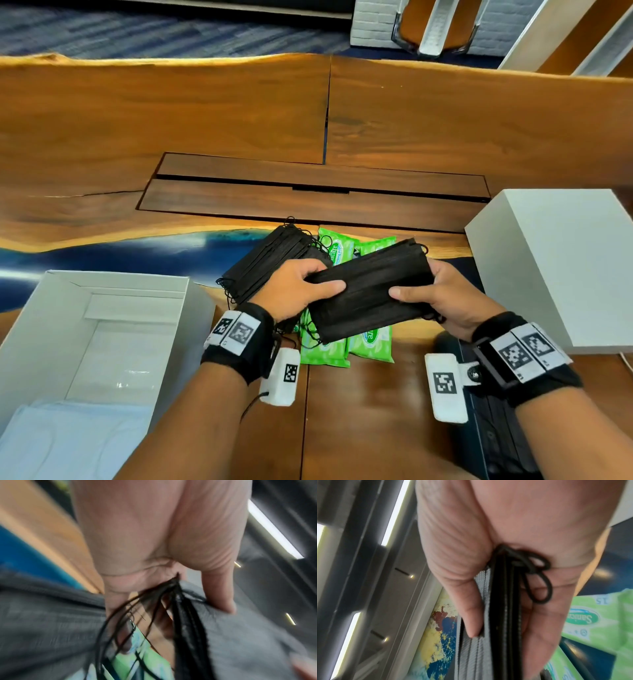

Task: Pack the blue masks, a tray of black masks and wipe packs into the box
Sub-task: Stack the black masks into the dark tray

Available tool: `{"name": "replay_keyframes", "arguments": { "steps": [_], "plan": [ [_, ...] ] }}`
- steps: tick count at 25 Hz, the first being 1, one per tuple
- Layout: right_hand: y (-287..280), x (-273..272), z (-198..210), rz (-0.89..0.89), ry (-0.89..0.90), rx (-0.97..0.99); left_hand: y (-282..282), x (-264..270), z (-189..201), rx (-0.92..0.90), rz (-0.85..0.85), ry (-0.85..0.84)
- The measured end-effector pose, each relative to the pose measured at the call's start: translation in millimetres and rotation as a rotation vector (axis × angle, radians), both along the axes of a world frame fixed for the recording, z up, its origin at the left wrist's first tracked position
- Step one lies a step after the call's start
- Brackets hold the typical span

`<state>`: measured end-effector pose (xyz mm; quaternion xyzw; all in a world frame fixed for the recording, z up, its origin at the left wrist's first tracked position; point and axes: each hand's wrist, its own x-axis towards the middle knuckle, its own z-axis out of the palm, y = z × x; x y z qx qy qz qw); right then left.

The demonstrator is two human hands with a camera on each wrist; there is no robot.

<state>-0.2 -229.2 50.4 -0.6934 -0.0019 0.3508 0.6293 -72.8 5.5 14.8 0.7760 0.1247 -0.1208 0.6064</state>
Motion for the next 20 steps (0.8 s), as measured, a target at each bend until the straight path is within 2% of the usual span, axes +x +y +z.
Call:
{"name": "replay_keyframes", "arguments": {
  "steps": [3,4,5,7,9,11,15,17,20],
  "plan": [
    [0,-1,-14,-0.183,0.088,0.127,1,-10,-16,-0.467,0.216,0.053],
    [3,-3,-21,-0.278,0.135,0.193,-2,-14,-19,-0.542,0.255,0.06],
    [7,-4,-28,-0.379,0.197,0.274,-6,-16,-23,-0.54,0.257,0.067],
    [17,-10,-40,-0.517,0.31,0.408,-15,-19,-23,-0.446,0.155,0.115],
    [28,-14,-44,-0.552,0.319,0.39,-23,-19,-20,-0.369,-0.029,0.175],
    [40,-17,-41,-0.497,0.251,0.283,-27,-15,-17,-0.299,-0.124,0.185],
    [60,-20,-35,-0.341,0.106,0.149,-35,-2,-16,-0.141,0.007,0.117],
    [64,-16,-31,-0.312,0.05,0.122,-35,2,-14,-0.133,0.109,0.092],
    [60,-14,-30,-0.321,0.102,0.162,-31,4,-12,-0.156,0.289,0.05]
  ]
}}
